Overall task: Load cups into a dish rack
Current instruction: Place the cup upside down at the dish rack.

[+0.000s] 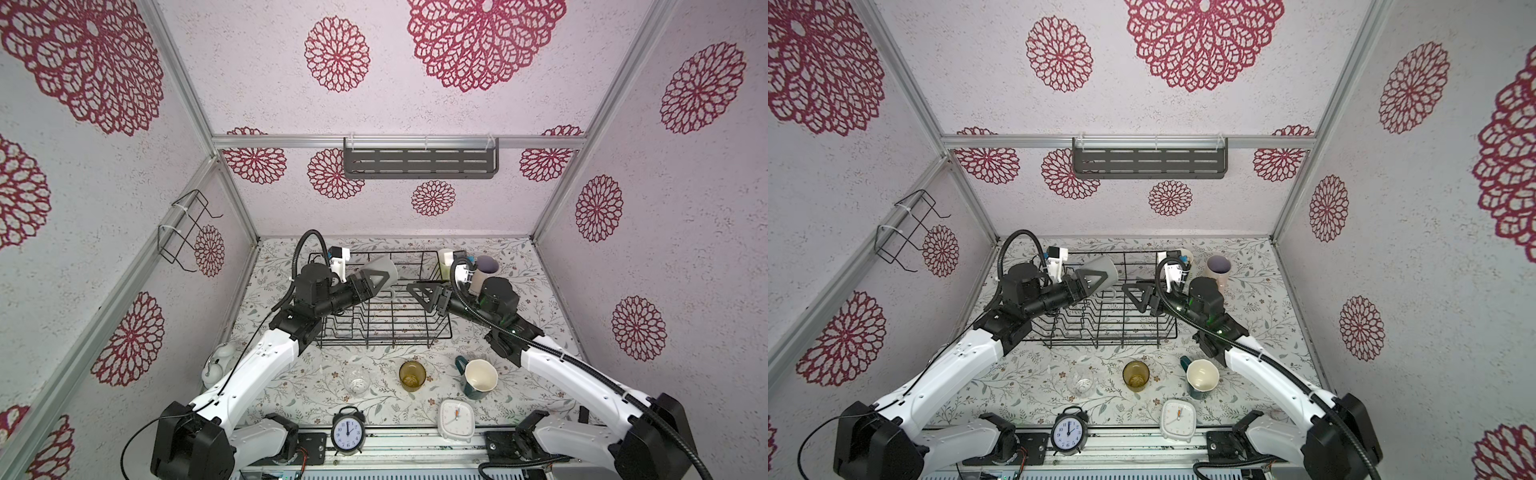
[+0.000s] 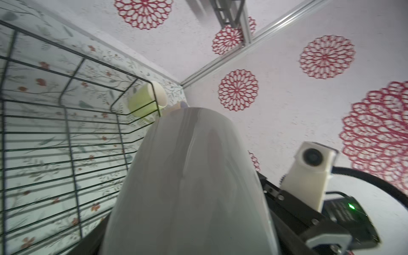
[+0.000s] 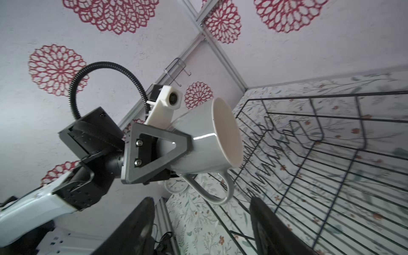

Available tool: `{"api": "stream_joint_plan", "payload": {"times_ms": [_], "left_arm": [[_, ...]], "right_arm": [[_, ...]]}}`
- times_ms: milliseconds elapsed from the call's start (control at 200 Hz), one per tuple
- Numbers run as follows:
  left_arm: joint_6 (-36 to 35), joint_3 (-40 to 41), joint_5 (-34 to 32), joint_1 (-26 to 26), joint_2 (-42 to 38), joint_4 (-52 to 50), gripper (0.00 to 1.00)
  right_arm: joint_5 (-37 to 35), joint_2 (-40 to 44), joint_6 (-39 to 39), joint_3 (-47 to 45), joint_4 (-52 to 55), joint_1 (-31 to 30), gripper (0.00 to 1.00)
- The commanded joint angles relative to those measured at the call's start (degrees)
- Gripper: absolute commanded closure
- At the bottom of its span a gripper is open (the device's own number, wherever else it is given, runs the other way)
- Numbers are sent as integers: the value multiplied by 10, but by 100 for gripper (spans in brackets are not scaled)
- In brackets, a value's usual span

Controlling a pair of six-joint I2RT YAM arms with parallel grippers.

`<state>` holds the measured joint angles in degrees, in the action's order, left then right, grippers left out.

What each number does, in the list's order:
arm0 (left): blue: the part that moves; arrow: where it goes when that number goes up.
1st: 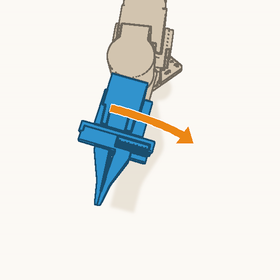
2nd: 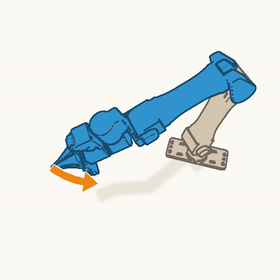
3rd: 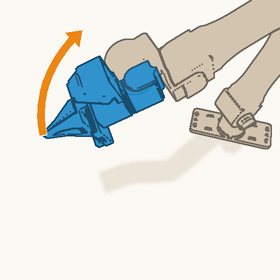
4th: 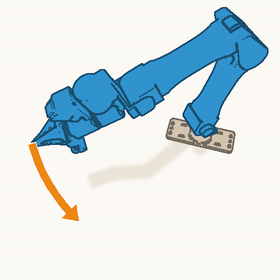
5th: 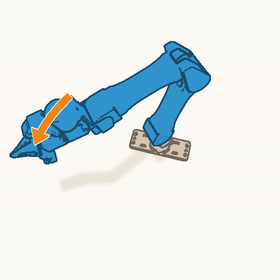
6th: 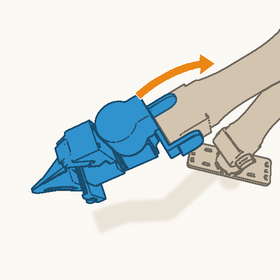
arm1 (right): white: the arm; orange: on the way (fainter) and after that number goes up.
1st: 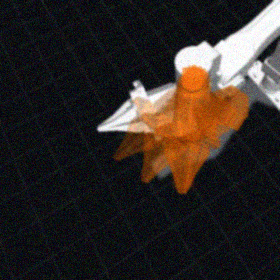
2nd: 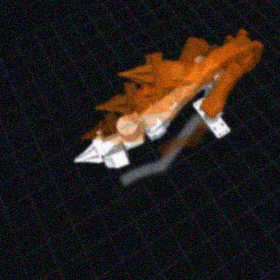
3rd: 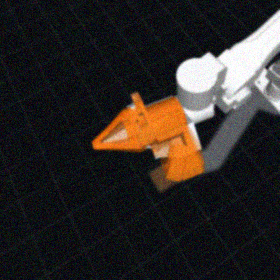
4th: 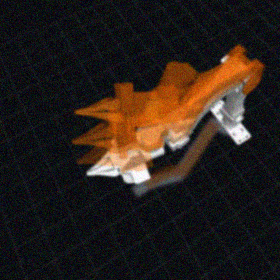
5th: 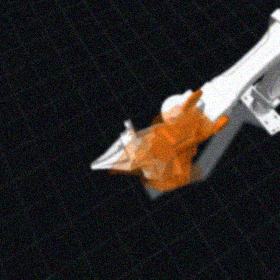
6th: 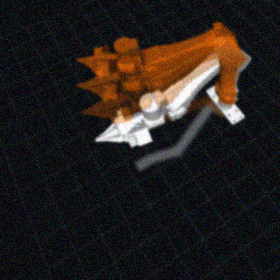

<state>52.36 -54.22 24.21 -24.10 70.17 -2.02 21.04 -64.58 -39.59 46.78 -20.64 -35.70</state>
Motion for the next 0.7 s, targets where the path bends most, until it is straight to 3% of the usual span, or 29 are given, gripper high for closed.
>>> {"api": "stream_joint_plan", "payload": {"times_ms": [0, 330, 520, 696], "left_arm": [[-78, -56, -71, -1, 19, -109, 35], [-183, -170, -134, -27, 107, -314, 40], [-261, -254, -148, -41, 165, -458, 49], [-335, -325, -177, -70, 221, -555, 46]], "right_arm": [[-137, 20, 59, 3, 82, 8, 25], [-268, 33, 66, 2, 178, 29, 19], [-249, 32, 50, -6, 183, 59, 20], [-239, 24, 34, -7, 186, 75, 21]]}}
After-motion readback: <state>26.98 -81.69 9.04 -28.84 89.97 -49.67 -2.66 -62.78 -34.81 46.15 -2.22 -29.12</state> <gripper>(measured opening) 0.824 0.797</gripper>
